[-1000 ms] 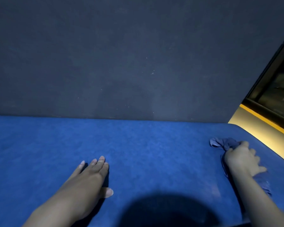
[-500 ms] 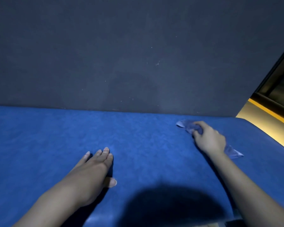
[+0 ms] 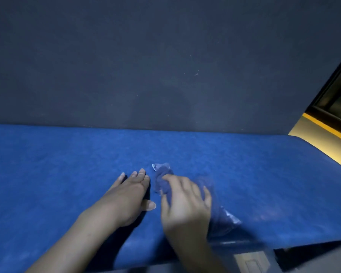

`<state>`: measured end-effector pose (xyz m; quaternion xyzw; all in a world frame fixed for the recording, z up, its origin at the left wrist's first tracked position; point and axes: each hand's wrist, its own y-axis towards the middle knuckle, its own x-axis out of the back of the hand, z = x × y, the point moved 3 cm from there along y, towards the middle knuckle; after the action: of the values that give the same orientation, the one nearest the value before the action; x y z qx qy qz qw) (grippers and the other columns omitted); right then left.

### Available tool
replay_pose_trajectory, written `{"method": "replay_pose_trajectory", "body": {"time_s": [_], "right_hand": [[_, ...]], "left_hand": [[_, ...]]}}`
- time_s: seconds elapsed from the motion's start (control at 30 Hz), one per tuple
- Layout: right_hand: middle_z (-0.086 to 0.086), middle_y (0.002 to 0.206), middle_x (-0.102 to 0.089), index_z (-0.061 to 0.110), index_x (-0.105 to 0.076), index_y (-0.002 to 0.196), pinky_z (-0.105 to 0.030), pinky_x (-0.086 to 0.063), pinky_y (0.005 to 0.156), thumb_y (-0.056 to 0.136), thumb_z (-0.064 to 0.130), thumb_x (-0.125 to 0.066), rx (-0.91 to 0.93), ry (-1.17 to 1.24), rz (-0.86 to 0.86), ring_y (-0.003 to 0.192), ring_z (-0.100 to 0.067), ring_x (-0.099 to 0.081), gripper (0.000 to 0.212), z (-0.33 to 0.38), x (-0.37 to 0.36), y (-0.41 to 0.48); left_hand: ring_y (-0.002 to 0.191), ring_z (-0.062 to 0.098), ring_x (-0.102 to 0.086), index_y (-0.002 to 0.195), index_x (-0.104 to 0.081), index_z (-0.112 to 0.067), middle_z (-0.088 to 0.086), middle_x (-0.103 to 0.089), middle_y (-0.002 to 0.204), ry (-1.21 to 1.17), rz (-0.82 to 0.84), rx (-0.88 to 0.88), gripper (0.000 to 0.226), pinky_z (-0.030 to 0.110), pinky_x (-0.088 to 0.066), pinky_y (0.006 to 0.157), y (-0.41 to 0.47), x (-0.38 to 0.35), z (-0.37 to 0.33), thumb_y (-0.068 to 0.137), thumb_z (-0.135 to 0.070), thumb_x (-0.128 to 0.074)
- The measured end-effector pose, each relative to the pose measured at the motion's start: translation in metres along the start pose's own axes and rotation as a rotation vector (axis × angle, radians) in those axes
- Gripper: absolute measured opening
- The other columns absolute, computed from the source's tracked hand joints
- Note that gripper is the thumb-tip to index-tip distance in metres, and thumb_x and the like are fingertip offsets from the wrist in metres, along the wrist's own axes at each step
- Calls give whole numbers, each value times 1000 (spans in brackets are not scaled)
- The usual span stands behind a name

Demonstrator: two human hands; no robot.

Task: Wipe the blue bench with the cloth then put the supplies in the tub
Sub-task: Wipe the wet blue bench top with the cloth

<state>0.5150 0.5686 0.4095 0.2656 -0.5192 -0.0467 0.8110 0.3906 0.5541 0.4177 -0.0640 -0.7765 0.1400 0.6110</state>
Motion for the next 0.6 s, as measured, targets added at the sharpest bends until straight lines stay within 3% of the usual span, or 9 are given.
{"method": "replay_pose_trajectory", "body": {"time_s": [0.13,0.2,0.27,0.47,0.6], "right_hand": [[7,80,-67,33,-65,90,-47,-48,84,61,34,-68,-24,-34,92,82,-20,-68,29,19,-10,15],[4,107,-63,31,-55,112,-49,-37,98,82,32,-59,-28,-76,227,108,-23,-59,31,21,-17,37],[2,123,-55,29,-46,122,-46,-29,102,91,33,-48,-85,-40,300,121,-24,-48,32,22,-30,62],[-5,123,-55,26,-49,120,-45,-29,99,92,28,-47,-205,-39,245,118,-26,-47,28,52,-67,109],[-7,124,-56,23,-48,122,-46,-29,100,92,27,-47,-167,-10,235,119,-28,-46,30,103,-87,109]], "left_hand": [[147,11,7,152,-4,-21,1,7,160,-105,-23,-54,71,31,6,119,-6,4,11,96,-37,-45],[147,11,12,152,-4,-17,0,14,159,-98,-87,-12,71,30,9,118,-15,4,22,96,-38,-43],[146,10,17,152,0,-18,-2,19,158,-82,-164,77,71,30,11,117,-27,4,40,97,-43,-38],[147,14,14,151,-2,-18,0,16,159,-43,-231,427,72,36,5,119,-68,13,127,95,-55,-28],[148,14,9,152,-2,-16,2,10,160,-72,-211,428,74,34,3,119,-76,8,147,94,-57,-25]]}}
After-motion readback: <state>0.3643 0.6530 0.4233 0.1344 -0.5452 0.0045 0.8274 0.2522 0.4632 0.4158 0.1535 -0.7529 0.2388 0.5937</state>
